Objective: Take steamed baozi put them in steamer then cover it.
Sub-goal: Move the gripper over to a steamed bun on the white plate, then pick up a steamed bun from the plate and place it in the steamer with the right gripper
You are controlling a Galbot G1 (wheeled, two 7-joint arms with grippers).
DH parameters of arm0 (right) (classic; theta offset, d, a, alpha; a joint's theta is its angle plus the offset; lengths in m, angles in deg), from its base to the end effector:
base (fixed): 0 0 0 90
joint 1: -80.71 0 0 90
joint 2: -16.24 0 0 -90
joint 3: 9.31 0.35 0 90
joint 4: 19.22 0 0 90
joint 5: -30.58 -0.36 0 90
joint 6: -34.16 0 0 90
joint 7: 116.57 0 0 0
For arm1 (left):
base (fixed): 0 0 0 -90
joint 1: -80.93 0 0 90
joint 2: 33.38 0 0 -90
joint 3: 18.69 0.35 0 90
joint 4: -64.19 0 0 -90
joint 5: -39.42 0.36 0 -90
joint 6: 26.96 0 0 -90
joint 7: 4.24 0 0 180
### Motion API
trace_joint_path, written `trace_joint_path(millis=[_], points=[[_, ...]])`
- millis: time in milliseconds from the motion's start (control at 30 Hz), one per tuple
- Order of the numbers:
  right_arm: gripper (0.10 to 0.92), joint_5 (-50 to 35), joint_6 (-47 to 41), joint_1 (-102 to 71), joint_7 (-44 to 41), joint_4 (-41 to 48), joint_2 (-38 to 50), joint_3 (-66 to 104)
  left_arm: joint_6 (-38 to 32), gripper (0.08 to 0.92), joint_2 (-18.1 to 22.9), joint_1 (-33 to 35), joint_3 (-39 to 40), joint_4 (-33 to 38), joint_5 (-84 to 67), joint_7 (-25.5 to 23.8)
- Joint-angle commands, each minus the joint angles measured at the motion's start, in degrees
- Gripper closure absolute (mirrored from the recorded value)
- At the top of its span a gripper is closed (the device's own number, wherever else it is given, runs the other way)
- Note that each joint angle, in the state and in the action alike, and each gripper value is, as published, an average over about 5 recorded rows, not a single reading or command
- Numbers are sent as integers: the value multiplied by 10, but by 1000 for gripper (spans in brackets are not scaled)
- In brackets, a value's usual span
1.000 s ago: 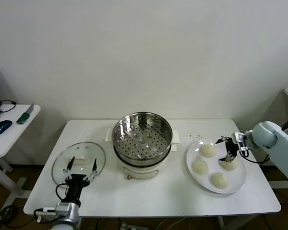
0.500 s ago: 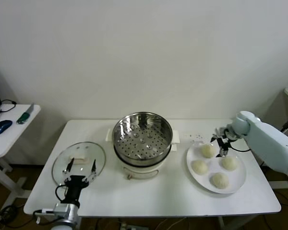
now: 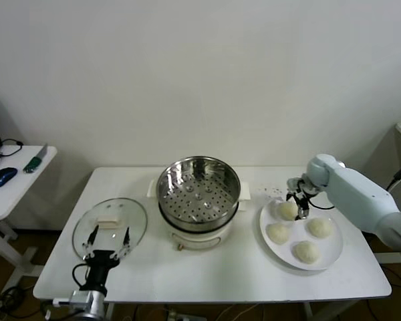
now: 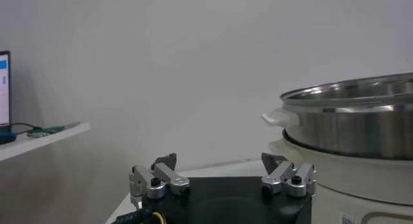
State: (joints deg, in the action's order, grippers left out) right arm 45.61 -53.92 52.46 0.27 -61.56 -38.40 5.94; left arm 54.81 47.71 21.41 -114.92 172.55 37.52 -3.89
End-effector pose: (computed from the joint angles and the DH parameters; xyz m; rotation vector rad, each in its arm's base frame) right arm 0.5920 -0.1658 -0.2457 1.2445 -1.2606 1.4265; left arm 0.1771 0.0733 -0.3688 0.0507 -3.0739 -0.2401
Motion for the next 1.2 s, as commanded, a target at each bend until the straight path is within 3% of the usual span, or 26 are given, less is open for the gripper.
trace_joint_path(millis=[33,433,633,867,1200], points=[[207,6,3,7,-4,22,-17,-10,-5,177,2,8,-1,3,-2,0],[327,4,16,11,-11,22,-17,-4,2,177,4,11,-1,5,-1,20],[330,-8,48,46,-11,-3,-4,-25,4,177,4,16,-2,9,1,22],[323,-63,109,189,-15,-113,20,-153,10,177,3,23,-3,10,1,29],[308,-65,234,354,-13,-194,-28,-262,16,177,3,36,-2,10,6,27]])
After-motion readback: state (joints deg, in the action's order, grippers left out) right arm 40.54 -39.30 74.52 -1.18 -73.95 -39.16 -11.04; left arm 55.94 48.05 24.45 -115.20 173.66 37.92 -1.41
